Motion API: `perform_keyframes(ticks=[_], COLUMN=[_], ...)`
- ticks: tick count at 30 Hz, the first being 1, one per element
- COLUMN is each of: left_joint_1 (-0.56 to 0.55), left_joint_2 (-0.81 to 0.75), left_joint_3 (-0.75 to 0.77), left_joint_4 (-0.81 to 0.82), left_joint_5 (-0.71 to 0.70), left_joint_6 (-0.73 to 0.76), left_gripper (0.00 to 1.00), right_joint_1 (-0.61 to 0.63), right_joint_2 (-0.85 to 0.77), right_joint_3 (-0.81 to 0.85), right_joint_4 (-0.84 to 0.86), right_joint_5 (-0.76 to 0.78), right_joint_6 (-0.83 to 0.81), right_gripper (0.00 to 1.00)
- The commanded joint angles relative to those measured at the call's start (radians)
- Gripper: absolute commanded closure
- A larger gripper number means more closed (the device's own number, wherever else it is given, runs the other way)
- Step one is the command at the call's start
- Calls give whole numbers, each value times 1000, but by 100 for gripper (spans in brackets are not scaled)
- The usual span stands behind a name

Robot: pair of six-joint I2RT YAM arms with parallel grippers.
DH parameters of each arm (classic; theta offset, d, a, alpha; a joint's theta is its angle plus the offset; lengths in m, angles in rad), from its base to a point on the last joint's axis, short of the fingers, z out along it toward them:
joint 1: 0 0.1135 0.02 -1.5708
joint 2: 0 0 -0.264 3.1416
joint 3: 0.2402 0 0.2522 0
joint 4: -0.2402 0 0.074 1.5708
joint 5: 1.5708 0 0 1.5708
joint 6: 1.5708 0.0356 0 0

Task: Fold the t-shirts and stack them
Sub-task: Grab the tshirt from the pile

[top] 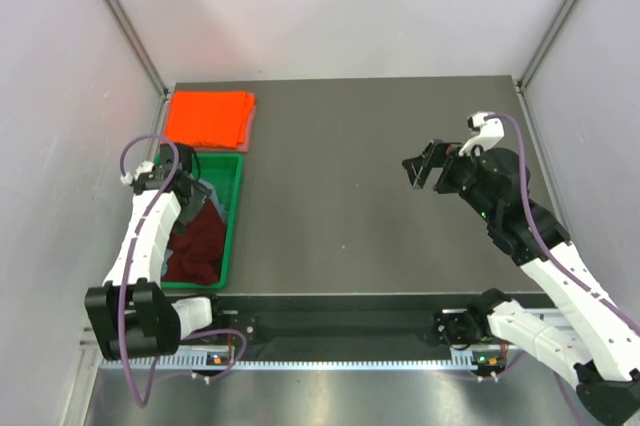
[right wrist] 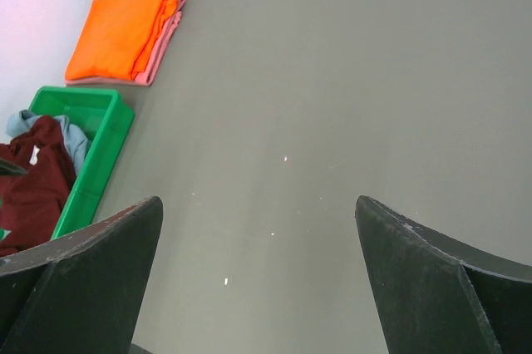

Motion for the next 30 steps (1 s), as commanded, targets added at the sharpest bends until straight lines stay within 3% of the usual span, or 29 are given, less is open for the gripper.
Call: perform_keyframes(ticks=[1,5,12,15,16,20,24,27,30], left_joint_1=[19,28,33,34,36,33,17,14,11], left_joint_2=[25,45,56,40,25,-38,-130,-193,-178], left_joint_3=[-38,-99,-133,-133,-124,55,259,356,466], left_joint_4=[-24,23,22,27,28,42,153,393,585], left_joint_5=[-55,-60,-124,-124,-121,-25,118,389,622], left_joint_6=[-181,-238,-308,-331,-328,-212,8,89,13], left_gripper=[21,25,41,82,100,100,100,100,100], right_joint_1=[-7,-9,-10,-10,-9,-10,-9,-10,-9], right_joint_2=[-27,-42,-47,-41,-41,-35,-36,-21,-4], right_joint_3=[9,8,7,14,17,34,38,60,87], right_joint_4=[35,34,29,28,26,18,29,21,5], right_joint_5=[-17,-12,-8,-9,-9,-14,-27,-43,-54], right_joint_6=[-17,-22,-26,-23,-23,-19,-16,-11,-13], right_gripper=[0,0,0,0,0,0,0,0,0])
